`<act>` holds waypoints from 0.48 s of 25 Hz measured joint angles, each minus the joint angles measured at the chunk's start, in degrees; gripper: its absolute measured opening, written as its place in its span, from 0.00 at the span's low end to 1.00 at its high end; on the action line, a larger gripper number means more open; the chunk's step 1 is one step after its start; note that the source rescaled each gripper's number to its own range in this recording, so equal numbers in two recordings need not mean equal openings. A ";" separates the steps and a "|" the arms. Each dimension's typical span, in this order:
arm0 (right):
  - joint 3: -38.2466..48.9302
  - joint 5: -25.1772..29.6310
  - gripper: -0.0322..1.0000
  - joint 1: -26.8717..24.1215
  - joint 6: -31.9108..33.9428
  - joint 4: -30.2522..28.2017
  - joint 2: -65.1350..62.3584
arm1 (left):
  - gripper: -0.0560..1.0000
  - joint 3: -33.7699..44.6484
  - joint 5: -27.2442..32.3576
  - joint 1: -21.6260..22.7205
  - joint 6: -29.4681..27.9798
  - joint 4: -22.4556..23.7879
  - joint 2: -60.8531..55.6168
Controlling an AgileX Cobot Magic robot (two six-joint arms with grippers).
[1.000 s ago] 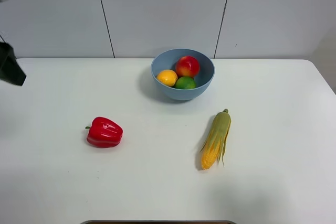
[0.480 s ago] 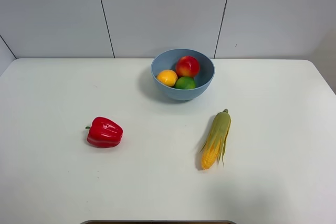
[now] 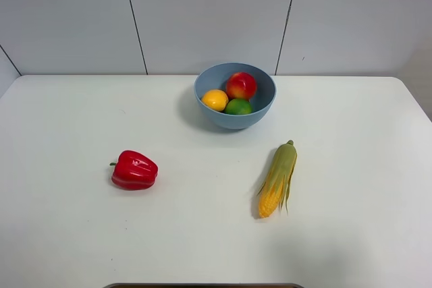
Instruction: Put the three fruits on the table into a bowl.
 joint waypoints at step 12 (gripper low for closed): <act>0.00 0.00 0.87 0.00 0.00 0.00 0.00 | 1.00 0.07 0.04 0.26 1.30 -0.82 -0.47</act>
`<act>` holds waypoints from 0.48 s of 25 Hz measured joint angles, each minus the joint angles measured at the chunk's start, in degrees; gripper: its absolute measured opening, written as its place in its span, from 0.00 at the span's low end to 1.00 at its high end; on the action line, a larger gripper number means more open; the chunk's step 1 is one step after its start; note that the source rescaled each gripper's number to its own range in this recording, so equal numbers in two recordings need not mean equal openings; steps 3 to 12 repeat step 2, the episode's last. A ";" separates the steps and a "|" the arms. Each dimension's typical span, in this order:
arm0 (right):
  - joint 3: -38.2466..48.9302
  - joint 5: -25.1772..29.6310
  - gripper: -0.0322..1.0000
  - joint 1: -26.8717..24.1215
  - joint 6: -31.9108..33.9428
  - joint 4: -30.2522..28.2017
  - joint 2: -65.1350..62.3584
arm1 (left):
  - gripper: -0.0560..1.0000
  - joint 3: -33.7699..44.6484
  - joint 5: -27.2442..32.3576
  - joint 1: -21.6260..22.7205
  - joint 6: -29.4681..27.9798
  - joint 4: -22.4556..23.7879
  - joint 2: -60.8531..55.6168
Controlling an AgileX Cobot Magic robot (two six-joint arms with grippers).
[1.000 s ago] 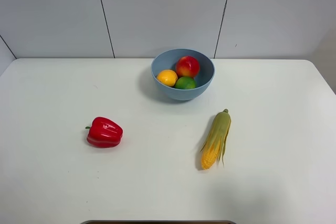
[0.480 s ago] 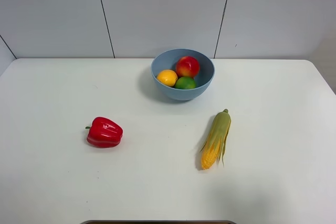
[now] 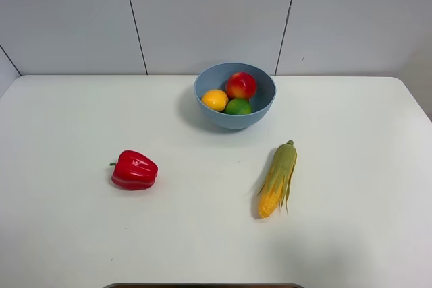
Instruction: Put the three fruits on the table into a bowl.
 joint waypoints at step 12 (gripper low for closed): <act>0.00 0.00 0.87 0.00 0.00 0.00 0.00 | 1.00 0.00 0.00 0.00 0.00 0.00 0.00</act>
